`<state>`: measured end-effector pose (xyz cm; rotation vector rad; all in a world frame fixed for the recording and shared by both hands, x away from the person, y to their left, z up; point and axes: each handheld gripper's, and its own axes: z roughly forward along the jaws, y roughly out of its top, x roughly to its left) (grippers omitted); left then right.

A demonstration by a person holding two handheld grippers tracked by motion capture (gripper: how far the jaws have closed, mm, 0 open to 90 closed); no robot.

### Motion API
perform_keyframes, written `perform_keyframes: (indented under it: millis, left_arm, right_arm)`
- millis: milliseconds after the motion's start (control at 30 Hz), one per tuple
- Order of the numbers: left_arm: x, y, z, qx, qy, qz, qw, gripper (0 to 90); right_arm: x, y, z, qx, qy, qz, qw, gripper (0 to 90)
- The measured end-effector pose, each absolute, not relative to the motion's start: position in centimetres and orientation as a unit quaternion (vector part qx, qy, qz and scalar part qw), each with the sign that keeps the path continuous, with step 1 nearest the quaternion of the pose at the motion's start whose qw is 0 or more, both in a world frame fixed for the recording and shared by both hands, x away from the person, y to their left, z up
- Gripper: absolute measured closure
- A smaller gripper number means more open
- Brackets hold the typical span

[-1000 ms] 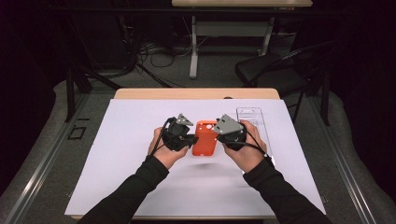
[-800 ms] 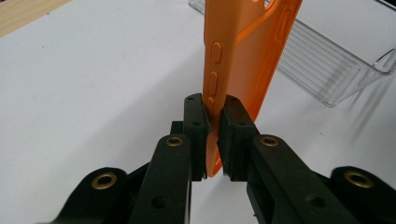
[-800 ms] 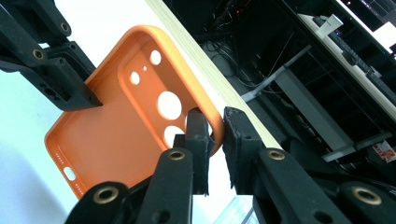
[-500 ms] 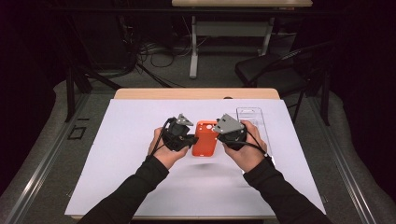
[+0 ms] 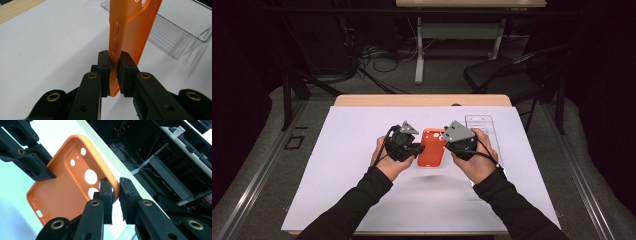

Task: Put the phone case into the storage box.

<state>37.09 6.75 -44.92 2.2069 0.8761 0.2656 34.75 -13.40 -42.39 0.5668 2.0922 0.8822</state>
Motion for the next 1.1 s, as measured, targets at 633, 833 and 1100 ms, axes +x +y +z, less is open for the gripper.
perform_keyframes:
  millis: [633, 833, 1100]
  left_arm:
    - [37.3, 7.1, -45.2, 0.851, 0.333, 0.107, 0.392, 57.2]
    - [37.5, 7.4, -45.6, 0.85, 0.326, 0.111, 0.399, 52.4]
    - [37.7, 7.9, -46.2, 0.85, 0.319, 0.117, 0.403, 48.1]
  right_arm:
    - [35.2, -14.1, -41.9, 0.22, 0.823, 0.34, 0.398, 81.6]
    - [35.6, -14.5, -41.6, 0.219, 0.821, 0.333, 0.41, 81.5]
    - [36.0, -15.0, -41.2, 0.216, 0.819, 0.323, 0.422, 81.5]
